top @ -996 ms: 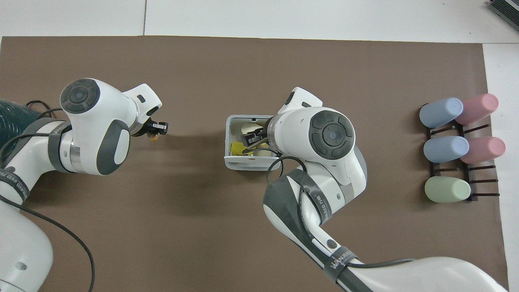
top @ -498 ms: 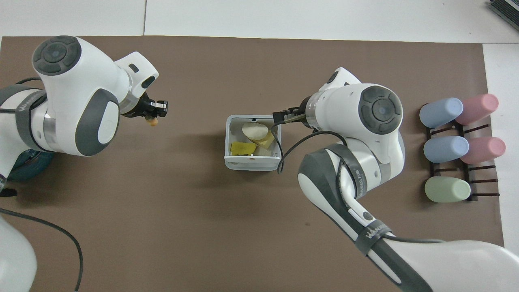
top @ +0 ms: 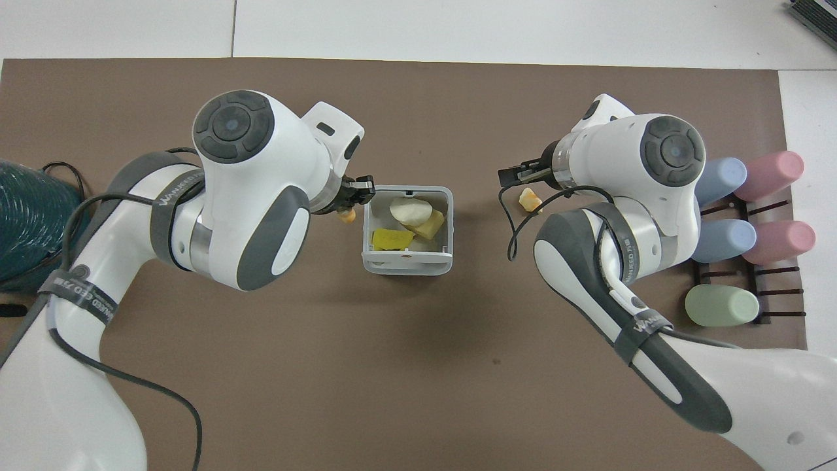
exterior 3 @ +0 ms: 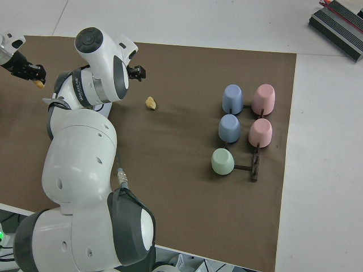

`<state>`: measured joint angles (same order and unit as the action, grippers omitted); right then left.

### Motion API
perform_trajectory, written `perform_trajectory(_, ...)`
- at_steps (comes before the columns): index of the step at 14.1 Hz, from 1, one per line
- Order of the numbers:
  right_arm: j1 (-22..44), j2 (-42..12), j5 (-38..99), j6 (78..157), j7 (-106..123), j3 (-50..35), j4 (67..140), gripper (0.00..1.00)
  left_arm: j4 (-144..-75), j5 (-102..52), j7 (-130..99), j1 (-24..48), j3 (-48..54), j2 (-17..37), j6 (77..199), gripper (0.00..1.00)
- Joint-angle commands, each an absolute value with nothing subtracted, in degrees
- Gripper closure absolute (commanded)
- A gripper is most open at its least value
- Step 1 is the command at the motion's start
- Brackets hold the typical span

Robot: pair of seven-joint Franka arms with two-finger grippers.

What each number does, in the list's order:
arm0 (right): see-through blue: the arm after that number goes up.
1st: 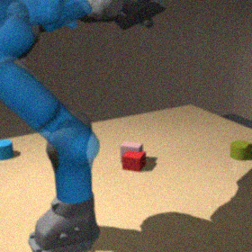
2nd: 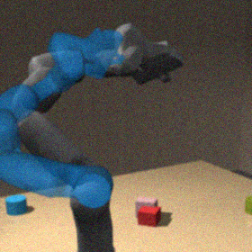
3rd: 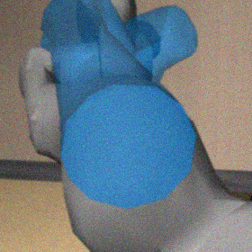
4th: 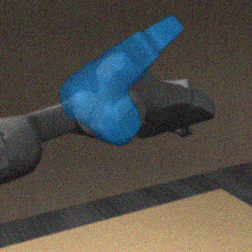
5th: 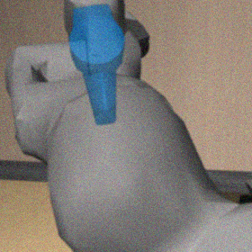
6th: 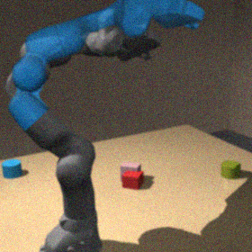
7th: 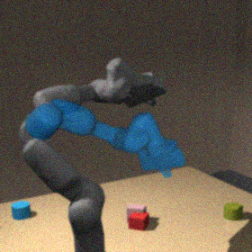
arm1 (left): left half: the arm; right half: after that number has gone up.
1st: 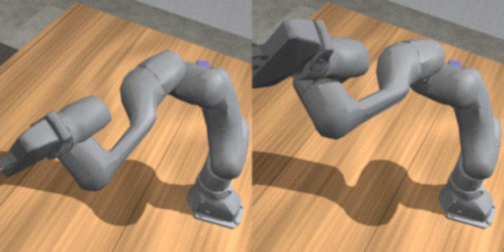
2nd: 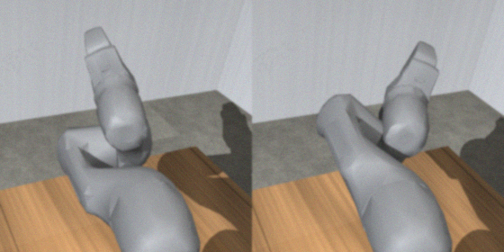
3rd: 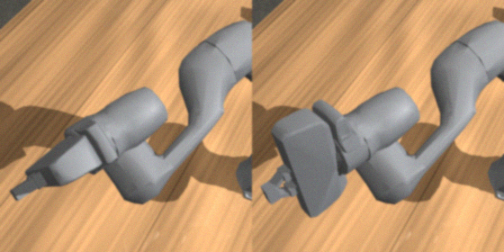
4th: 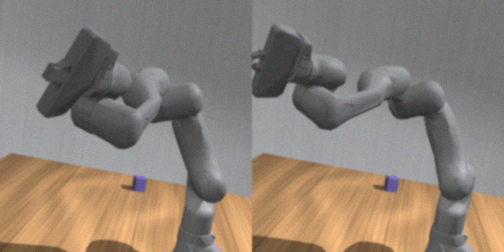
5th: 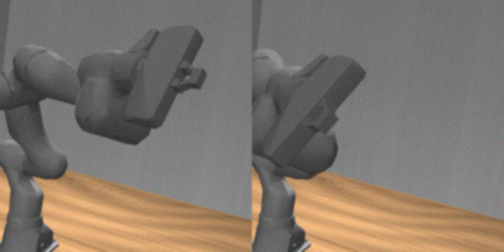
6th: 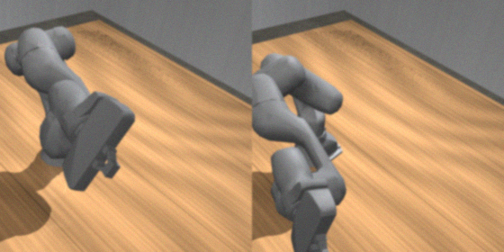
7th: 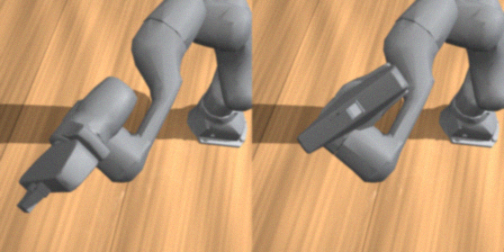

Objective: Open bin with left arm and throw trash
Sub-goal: 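Drop the bread into the bin while the right gripper grasps the apple, then retract the left arm to rest while the right gripper lifts the apple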

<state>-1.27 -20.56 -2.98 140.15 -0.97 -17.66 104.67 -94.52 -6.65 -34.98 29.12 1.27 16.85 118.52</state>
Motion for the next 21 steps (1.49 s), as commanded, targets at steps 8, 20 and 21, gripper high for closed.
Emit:
perform_trajectory(8,-4.5,-24.5,-5.0,147.3,6.8,-18.4,111.8,0.16,-92.8,-7.5,-39.8,33.2,0.3,17.6,117.9,0.16)
perform_trajectory(20,-2.1,-20.5,-6.2,147.4,-1.5,-20.3,108.5,1.00,-77.0,-5.6,-14.0,9.5,-1.4,13.5,84.2,0.16)
perform_trajectory(21,-1.7,-20.5,-6.2,147.0,-4.4,-21.4,107.1,1.00,-77.0,-4.4,-9.9,7.6,-1.4,12.9,82.5,0.16)
